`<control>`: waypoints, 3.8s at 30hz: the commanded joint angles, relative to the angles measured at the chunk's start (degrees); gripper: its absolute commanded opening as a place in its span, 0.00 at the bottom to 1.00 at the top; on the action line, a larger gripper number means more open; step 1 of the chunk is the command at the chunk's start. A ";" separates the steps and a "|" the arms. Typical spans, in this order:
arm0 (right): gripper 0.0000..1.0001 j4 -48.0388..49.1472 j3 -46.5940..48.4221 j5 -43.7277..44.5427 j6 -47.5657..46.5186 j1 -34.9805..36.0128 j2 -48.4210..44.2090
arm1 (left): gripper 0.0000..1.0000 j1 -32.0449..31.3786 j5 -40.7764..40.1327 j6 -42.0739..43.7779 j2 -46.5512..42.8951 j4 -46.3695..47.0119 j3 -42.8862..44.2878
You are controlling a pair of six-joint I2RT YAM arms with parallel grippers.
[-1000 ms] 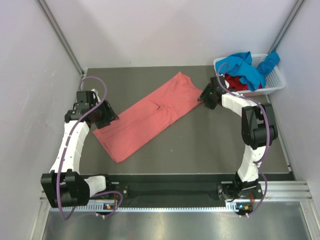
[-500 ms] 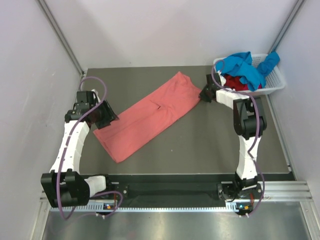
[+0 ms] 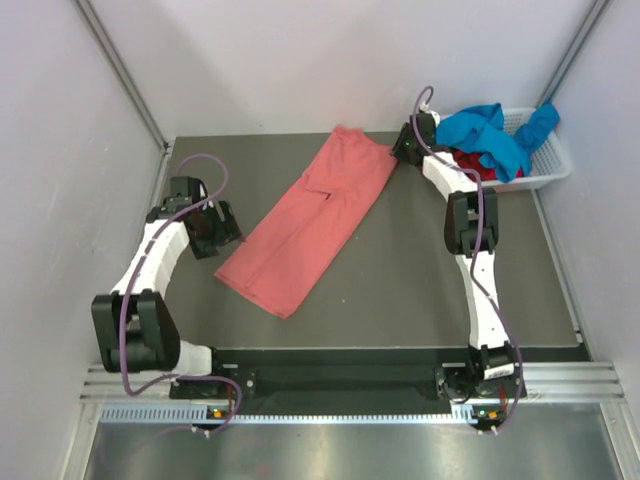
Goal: Fold and stack the t-shirts
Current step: Fold the tshirt
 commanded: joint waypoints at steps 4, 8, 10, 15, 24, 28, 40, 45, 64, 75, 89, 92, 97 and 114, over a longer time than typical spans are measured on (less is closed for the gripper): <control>0.57 -5.78 1.66 -2.30 -6.37 -1.16 -7.35 | 0.84 0.51 -0.81 3.38 9.48 -0.17 6.72; 0.64 -9.75 -11.96 -2.30 -6.19 -0.20 -22.31 | 0.82 3.49 -0.99 6.28 11.50 0.60 8.40; 0.65 -10.45 -21.88 -5.46 -6.19 1.37 -31.59 | 0.81 4.98 -0.12 6.55 13.87 -1.84 9.71; 0.67 -5.89 -47.60 -14.14 -2.34 7.17 -48.77 | 0.79 7.45 3.75 10.41 20.62 -5.10 14.28; 0.68 17.27 -74.18 -21.30 19.01 29.75 -61.71 | 0.76 10.62 6.47 16.65 25.12 -5.63 12.71; 0.64 35.57 -84.22 -16.47 34.72 40.66 -62.33 | 0.74 11.15 8.06 17.45 24.86 -4.84 10.25; 0.52 49.66 -88.37 -0.64 56.20 53.76 -50.04 | 0.71 11.06 8.41 17.63 26.89 -5.02 6.47; 0.50 45.20 -87.49 3.05 59.11 56.14 -48.27 | 0.73 11.14 5.68 16.57 24.95 -3.44 4.80; 0.38 43.69 -85.28 2.53 63.07 55.09 -37.54 | 0.72 11.06 6.92 13.68 22.85 -2.91 4.27; 0.00 37.89 -91.43 -5.90 47.55 49.21 -44.20 | 0.76 10.97 5.16 -2.93 3.79 0.16 -3.46; 0.00 15.23 -108.56 -16.29 17.10 45.33 -76.28 | 0.77 -6.49 7.62 -14.45 -26.01 -0.19 -22.00; 0.00 11.36 -113.93 -15.49 18.94 44.81 -88.58 | 0.74 -13.62 8.32 -19.02 -28.65 1.04 -26.13; 0.00 4.76 -120.69 -14.52 22.01 44.19 -103.97 | 0.71 -24.96 8.06 -24.47 -28.93 5.44 -32.90; 0.00 0.36 -121.67 -12.41 25.19 44.01 -111.37 | 0.48 -42.64 0.85 -36.34 -19.08 12.82 -38.45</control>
